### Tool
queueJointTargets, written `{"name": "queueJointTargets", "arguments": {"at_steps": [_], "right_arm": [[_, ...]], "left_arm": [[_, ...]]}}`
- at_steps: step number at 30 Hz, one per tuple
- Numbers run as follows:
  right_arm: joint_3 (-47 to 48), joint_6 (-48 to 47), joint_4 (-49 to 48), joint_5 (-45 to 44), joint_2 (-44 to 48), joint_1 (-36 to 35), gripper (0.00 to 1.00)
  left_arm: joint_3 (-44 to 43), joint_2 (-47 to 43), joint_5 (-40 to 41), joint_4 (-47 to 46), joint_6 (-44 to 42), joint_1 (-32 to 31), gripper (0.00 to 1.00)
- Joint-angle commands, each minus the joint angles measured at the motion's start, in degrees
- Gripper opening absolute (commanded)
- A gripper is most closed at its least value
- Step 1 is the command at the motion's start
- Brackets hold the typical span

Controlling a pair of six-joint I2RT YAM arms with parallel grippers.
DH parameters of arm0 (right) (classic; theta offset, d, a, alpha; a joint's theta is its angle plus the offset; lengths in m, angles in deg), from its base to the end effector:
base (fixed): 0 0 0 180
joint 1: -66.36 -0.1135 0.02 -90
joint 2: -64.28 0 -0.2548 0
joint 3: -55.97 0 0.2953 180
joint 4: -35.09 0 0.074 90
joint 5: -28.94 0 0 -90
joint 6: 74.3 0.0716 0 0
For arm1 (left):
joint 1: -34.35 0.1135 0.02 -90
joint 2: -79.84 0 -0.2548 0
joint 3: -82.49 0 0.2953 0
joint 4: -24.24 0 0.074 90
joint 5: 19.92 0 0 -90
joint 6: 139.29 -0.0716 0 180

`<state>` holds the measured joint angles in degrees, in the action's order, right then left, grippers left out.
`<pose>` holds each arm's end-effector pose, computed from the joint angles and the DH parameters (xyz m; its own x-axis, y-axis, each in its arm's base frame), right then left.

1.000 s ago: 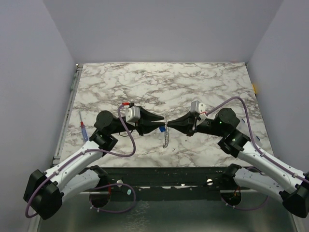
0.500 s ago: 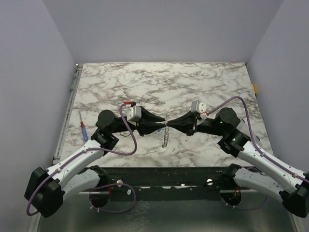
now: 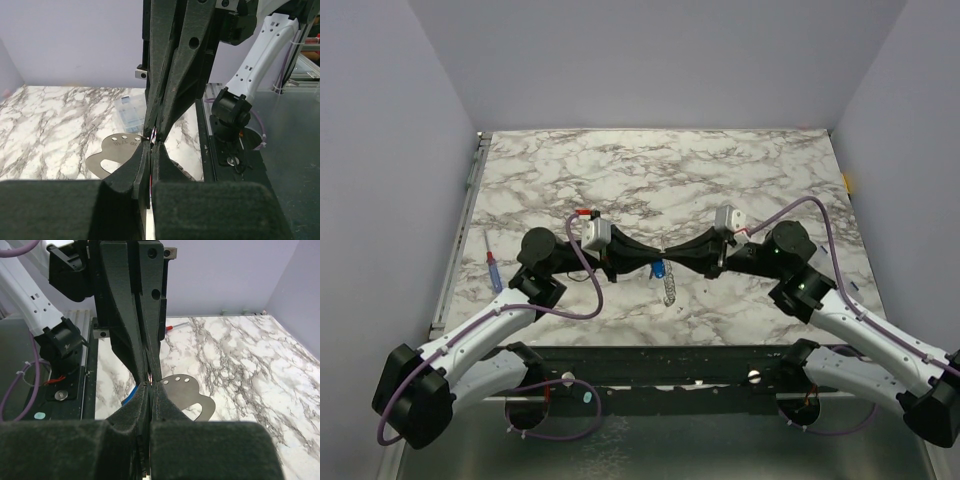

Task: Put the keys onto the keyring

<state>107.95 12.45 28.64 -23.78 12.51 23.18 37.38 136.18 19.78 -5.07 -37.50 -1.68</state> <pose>0.1801 0.2285 0.3299 0.1402 0.0697 -0.9877 -0.9768 0.1728 -0.1264 0.1958 -0.2106 0.3052 0.0481 -0.1963 -0.9794 0.9981 0.0472 0.0395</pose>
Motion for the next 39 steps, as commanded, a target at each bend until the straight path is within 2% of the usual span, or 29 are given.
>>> {"name": "queueJointTargets", "arguments": {"at_steps": [1,11,13,21,30,35,39], "right_arm": [[2.57,0.34,3.15,1.34,-1.8,-0.47,0.03],[7.83,-5.57,20.1,-5.42,-1.96,-0.46,0.46],[9.55,-6.84,23.68,-7.03,-3.21,-0.42,0.49],[16.99,-14.38,35.89,-10.4,-8.4,-0.45,0.48],[21.14,-21.3,41.65,-6.05,-14.75,-0.47,0.48],[22.29,-21.98,42.09,-5.45,-17.59,-0.45,0.35],[22.25,-21.77,41.57,-5.37,-18.55,-0.58,0.34]], "left_arm": [[-0.14,0.67,-0.02,-0.99,-0.18,0.56,0.0],[-4.46,2.7,5.98,16.52,-10.9,1.49,0.0],[-5.3,3.18,7.72,20.1,-13.73,1.49,0.0],[-6.29,4.76,10.06,24.21,-16.57,1.41,0.0],[-7.73,6.95,10.38,28.7,-18.67,0.99,0.0],[-8.07,7.62,10.71,30.29,-19.73,0.31,0.0],[-8.27,7.96,11.02,31.08,-20.33,-0.15,0.0]]}}
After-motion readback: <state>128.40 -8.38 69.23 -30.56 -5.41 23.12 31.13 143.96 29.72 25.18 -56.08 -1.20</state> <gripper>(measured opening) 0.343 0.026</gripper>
